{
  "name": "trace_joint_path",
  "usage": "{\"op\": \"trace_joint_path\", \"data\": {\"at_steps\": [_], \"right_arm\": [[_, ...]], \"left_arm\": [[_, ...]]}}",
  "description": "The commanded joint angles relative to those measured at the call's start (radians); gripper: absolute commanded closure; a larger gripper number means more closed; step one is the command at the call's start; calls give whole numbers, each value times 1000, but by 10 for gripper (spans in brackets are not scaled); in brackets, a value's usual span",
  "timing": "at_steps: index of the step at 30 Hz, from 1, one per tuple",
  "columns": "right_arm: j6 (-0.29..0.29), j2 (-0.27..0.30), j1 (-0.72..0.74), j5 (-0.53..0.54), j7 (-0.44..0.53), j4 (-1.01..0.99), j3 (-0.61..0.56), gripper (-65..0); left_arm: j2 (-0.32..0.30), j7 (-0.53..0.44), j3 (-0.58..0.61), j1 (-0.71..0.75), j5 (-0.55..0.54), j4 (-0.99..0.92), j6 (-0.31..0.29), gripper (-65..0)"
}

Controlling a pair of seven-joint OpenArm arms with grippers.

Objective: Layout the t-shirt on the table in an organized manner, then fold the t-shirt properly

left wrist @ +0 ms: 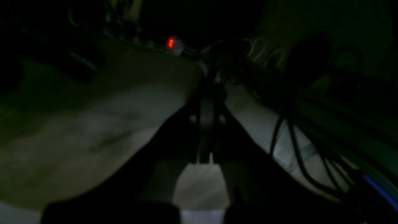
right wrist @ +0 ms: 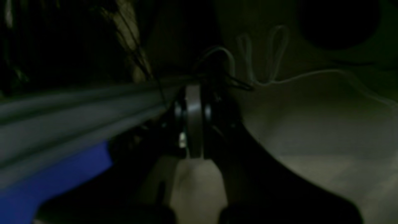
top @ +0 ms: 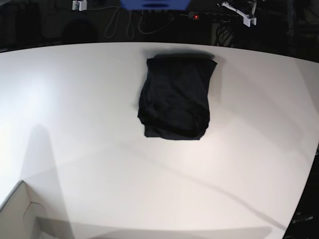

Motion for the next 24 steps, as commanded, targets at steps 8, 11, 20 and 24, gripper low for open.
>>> {"op": "trace_joint_path", "data": {"at_steps": [8,11,20,24], "right_arm": [[-700,60,300,-243,449,-731,-154,0],[-993,5,322,-251,389,-726,-201,0],[-1044,-30,280,-249,258,-600,-243,0],[-1033,-4,277,-249,258,-600,-243,0]], "left_arm": [[-6,-194,152,-153,113,-248,221,0],[28,-181,217,-138,113,-189,391,0],[63,-181,260,-138,113,-185,414,0],[66,-181,260,-157,113,-187,414,0]]}}
